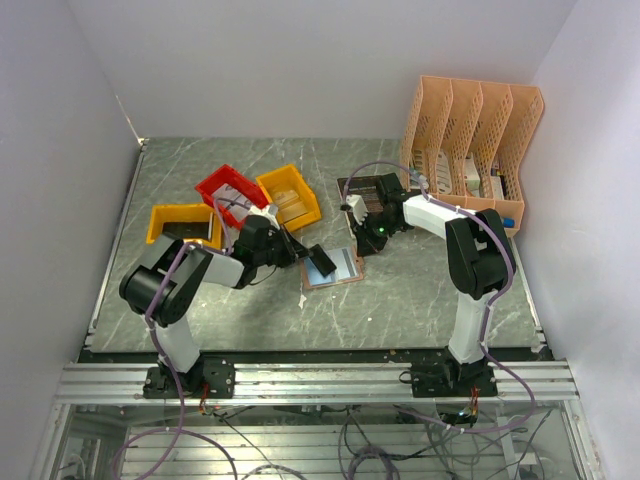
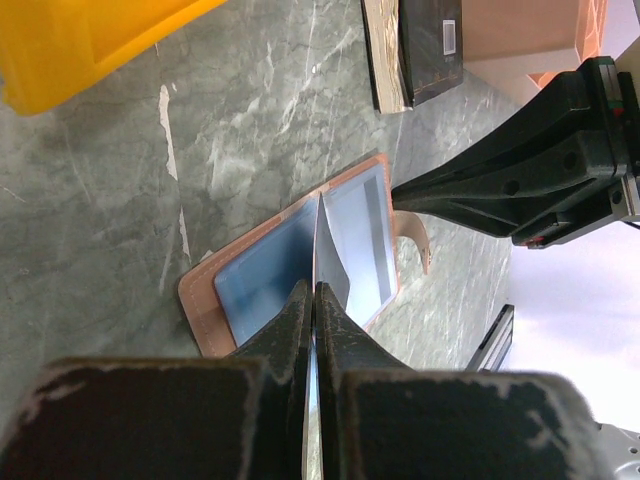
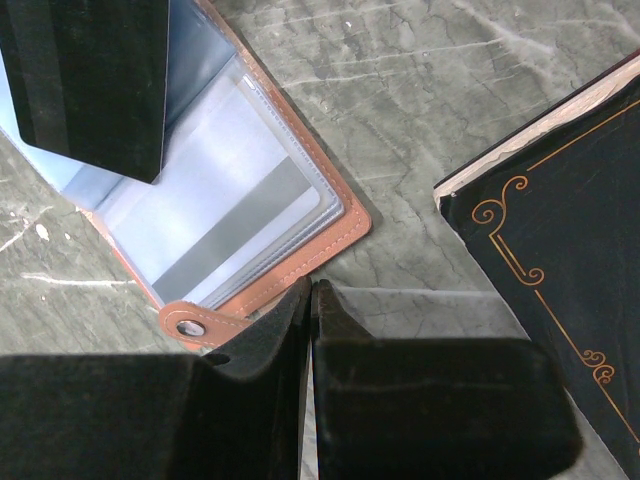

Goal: Put the credit cards into the card holder
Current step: Insert the credit card into the card holder.

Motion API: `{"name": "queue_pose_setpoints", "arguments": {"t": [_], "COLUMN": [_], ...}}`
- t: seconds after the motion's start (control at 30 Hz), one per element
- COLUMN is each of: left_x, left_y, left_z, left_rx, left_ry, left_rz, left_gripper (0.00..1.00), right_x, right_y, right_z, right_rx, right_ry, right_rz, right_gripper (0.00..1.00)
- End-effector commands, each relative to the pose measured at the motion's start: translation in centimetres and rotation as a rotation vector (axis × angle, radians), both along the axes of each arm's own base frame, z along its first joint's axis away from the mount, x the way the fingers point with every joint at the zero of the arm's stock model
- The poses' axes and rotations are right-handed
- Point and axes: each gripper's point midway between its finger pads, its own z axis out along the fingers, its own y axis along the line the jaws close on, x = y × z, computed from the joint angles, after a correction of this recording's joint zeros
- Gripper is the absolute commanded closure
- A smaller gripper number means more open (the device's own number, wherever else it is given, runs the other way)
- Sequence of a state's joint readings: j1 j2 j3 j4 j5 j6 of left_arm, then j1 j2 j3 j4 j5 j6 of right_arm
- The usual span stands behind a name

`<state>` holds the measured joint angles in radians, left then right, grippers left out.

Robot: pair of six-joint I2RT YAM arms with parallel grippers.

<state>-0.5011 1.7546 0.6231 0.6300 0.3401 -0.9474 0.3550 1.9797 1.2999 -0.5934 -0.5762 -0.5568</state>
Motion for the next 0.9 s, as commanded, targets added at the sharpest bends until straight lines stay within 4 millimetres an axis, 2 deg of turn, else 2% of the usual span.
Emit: {"name": "queue_pose_setpoints", "arguments": {"t": [0.0,0.43,0.87], "left_x": [0.3,-0.9,-1.3], "left_y": [-0.4,-1.8,-2.7], "left_z": [0.0,-0.9,-1.6], "left_rx": [-0.010,-0.031,0.021], "left_ry": [-0.030,0.008,0.050], "left_rz": [-0.002,-0.096,-0.150], "left_gripper": [0.93,0.93,0.93], "right_x": [0.0,0.0,-0.1], "right_y": [0.5,0.5,0.5], "right_z": [-0.2,-0.3,-0.2], "right_rx": [0.008,0.008,0.010], "right_ry": [0.013,0.017,0.016], "right_rz": [0.014,0.015,0.019], "right_gripper": [0.97,0.97,0.97]}}
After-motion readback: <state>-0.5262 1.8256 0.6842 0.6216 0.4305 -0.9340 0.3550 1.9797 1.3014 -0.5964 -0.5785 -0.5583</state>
